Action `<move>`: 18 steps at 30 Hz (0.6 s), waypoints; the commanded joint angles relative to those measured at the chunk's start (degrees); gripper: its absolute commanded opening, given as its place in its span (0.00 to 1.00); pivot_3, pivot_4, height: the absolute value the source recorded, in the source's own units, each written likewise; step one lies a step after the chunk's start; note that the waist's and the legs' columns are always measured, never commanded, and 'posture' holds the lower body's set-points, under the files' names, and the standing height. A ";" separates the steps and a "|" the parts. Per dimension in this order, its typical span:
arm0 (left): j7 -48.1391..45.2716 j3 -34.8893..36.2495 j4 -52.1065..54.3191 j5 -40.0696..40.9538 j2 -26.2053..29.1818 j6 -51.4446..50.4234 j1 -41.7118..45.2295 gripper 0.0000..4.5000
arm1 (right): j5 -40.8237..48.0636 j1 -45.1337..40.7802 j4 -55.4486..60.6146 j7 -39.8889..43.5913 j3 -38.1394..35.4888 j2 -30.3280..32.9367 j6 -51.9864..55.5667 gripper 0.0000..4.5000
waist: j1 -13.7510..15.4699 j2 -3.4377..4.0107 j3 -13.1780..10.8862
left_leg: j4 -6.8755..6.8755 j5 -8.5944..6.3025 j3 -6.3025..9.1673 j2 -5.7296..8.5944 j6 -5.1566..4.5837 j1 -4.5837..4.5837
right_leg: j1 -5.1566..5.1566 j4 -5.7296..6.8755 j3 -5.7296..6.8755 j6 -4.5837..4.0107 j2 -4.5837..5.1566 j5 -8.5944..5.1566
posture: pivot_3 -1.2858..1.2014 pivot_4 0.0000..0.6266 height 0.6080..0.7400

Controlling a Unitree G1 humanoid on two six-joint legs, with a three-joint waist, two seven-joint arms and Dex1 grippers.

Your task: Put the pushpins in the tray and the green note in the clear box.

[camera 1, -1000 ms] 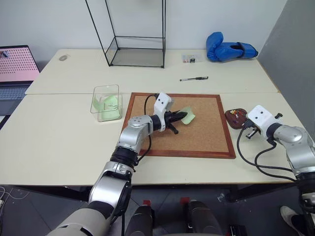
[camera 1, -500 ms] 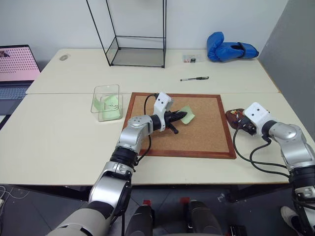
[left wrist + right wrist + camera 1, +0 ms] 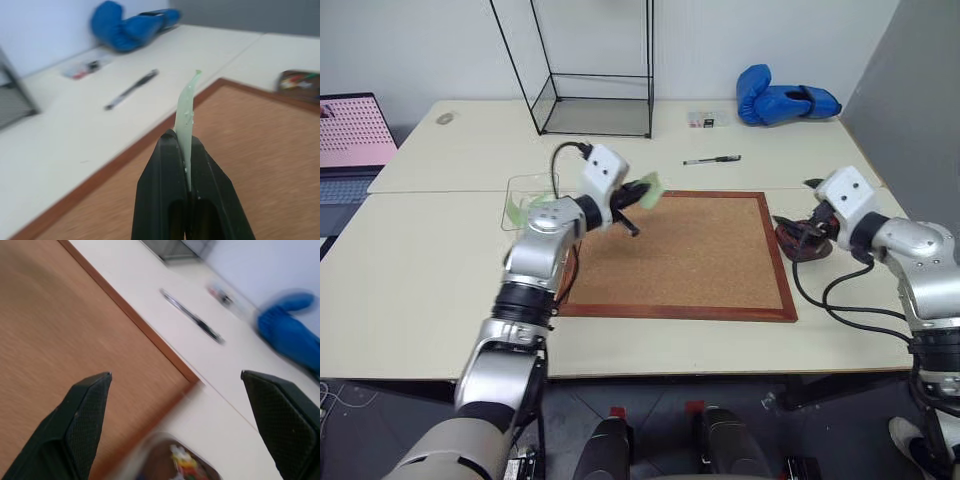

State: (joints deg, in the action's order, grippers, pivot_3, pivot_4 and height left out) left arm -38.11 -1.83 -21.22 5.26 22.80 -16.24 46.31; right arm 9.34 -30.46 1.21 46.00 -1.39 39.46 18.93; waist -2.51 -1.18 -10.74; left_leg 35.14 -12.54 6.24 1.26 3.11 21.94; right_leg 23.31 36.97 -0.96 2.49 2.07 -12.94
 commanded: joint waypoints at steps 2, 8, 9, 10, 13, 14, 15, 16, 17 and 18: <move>4.61 3.52 3.75 -4.14 8.27 -1.05 -2.81 0.00 | 6.44 -4.48 5.88 6.40 3.62 -1.86 5.66 0.97 | -0.26 0.02 -0.01 | 0.00 0.00 -0.01 0.01 0.00 0.00 | 0.00 0.00 -0.01 0.00 0.01 0.00 | 0.52 0.24 1.00; 9.44 4.57 -0.56 -7.38 13.00 1.00 -4.47 0.00 | 7.01 -7.46 5.50 8.67 8.04 -4.93 7.41 0.97 | 0.45 0.01 -0.02 | 0.01 0.00 0.07 0.02 0.00 0.02 | 0.00 0.01 0.07 -0.01 0.02 0.00 | 0.52 0.24 1.00; 10.31 4.58 -1.60 -7.84 13.24 1.55 -4.16 0.00 | 7.21 -7.61 5.87 8.97 8.71 -5.48 7.75 0.97 | 0.68 0.01 -0.02 | 0.01 0.00 0.07 0.02 0.00 0.02 | 0.01 0.00 0.07 -0.01 0.02 0.00 | 0.52 0.24 1.00; 11.20 4.42 -3.06 -8.45 13.39 2.28 -3.65 0.00 | 7.35 -7.84 6.23 8.93 9.36 -6.27 8.11 0.97 | 0.81 0.01 -0.02 | 0.00 0.00 0.08 0.02 0.00 0.03 | 0.01 -0.01 0.08 -0.01 0.02 0.00 | 0.52 0.24 1.00; 13.10 3.25 -6.93 -10.60 13.86 4.57 -2.52 0.00 | 7.32 -8.17 7.09 8.74 10.80 -8.07 8.74 0.97 | 0.88 0.01 -0.02 | 0.00 0.00 0.09 0.05 0.00 0.11 | 0.06 -0.03 0.08 -0.01 0.06 0.00 | 0.52 0.24 1.00; 13.59 3.07 -8.22 -11.10 13.90 5.28 -2.19 0.00 | 7.24 -8.25 7.32 8.64 11.17 -8.60 8.96 0.97 | 0.86 0.01 -0.02 | 0.00 0.00 0.08 0.05 0.00 0.11 | 0.07 -0.02 0.08 -0.01 0.06 0.00 | 0.52 0.24 1.00; 14.07 2.92 -9.41 -11.61 13.93 5.96 -1.85 0.00 | 7.17 -8.30 7.51 8.50 11.45 -8.99 9.13 0.97 | 0.85 0.01 -0.02 | 0.00 0.00 0.08 0.04 0.00 0.12 | 0.09 -0.01 0.08 -0.01 0.06 0.00 | 0.52 0.24 1.00; 14.39 2.75 -10.61 -12.02 13.90 6.69 -1.47 0.00 | 7.12 -8.31 7.68 8.28 11.66 -9.33 9.31 0.97 | 0.85 0.01 -0.02 | 0.00 0.00 0.08 0.04 0.00 0.13 | 0.10 0.00 0.09 -0.01 0.06 0.00 | 0.52 0.24 1.00; 14.55 2.69 -11.60 -12.26 13.82 7.29 -1.07 0.00 | 7.08 -8.35 7.79 8.12 11.78 -9.58 9.47 0.97 | 0.86 0.01 -0.02 | 0.00 0.00 0.09 0.04 0.00 0.15 | 0.12 0.00 0.10 -0.01 0.06 0.00 | 0.52 0.24 1.00; 14.71 2.77 -12.54 -12.22 13.60 7.80 -0.65 0.00 | 7.05 -8.33 7.92 8.02 11.85 -9.76 9.61 0.97 | 0.85 0.01 -0.02 | 0.01 0.00 0.09 0.04 0.00 0.14 | 0.12 0.01 0.10 -0.01 0.06 0.00 | 0.52 0.24 1.00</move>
State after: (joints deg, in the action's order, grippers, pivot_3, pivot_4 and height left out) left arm -24.32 0.81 -32.79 -6.22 35.60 -10.88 43.40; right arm 15.83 -37.28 6.78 54.51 10.69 30.08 28.23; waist -1.66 -1.17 -10.76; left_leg 35.15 -12.54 6.33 1.30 3.11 22.09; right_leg 23.42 36.98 -0.86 2.48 2.13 -12.94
